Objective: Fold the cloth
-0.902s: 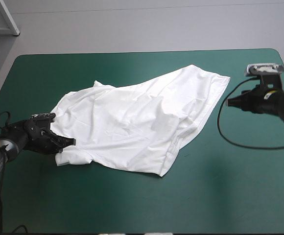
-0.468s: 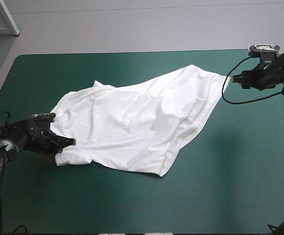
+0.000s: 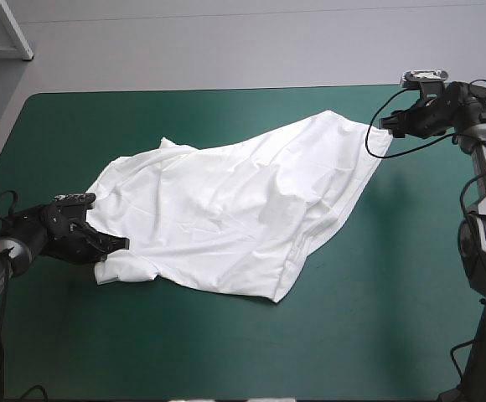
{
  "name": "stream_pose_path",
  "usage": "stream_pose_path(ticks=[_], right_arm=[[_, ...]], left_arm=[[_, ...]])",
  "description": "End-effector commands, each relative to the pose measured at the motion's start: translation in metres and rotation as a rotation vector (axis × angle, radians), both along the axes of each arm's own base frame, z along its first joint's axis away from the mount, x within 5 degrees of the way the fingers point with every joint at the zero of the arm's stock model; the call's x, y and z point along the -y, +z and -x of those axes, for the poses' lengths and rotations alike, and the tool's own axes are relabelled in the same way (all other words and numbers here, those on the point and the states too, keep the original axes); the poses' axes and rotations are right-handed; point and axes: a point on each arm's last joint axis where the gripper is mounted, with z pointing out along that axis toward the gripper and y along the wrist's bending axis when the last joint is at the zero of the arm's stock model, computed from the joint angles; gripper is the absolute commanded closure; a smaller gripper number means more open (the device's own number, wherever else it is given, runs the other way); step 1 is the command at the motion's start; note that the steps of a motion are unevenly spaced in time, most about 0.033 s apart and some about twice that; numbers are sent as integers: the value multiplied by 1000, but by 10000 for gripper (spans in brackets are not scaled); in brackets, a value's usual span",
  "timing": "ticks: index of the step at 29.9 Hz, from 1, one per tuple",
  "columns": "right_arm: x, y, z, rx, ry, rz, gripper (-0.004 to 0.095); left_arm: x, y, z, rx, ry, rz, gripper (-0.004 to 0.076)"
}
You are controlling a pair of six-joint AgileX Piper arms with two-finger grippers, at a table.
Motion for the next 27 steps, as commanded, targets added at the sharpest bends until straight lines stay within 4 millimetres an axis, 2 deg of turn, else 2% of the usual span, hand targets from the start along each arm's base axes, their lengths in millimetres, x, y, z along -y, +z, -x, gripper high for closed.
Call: stream_pose_path(ticks=[1,6,11,15,20,24,27], right_arm=[[-5,27,-12,140,10,14,314],[-7,3,-31,82,32,50,312],[-4,-20,-40,42,28,71,313],[-7,-26,-42,32,37,38,314],[-22,-34,-42,-5,93,9,321],[-32,-34,-42,-5,114,5,373],[-35,-35,-41,-14,121,4,494]], left_arm=[[3,1,0,-9,2,20,703],[3,1,0,-13,-1,17,703],[3,1,1,-17,-2,18,703],[3,1,0,-13,-1,17,703],[3,1,0,-10,-1,17,703],[3,1,0,-10,-1,17,703],[3,1,0,-10,-1,17,703]])
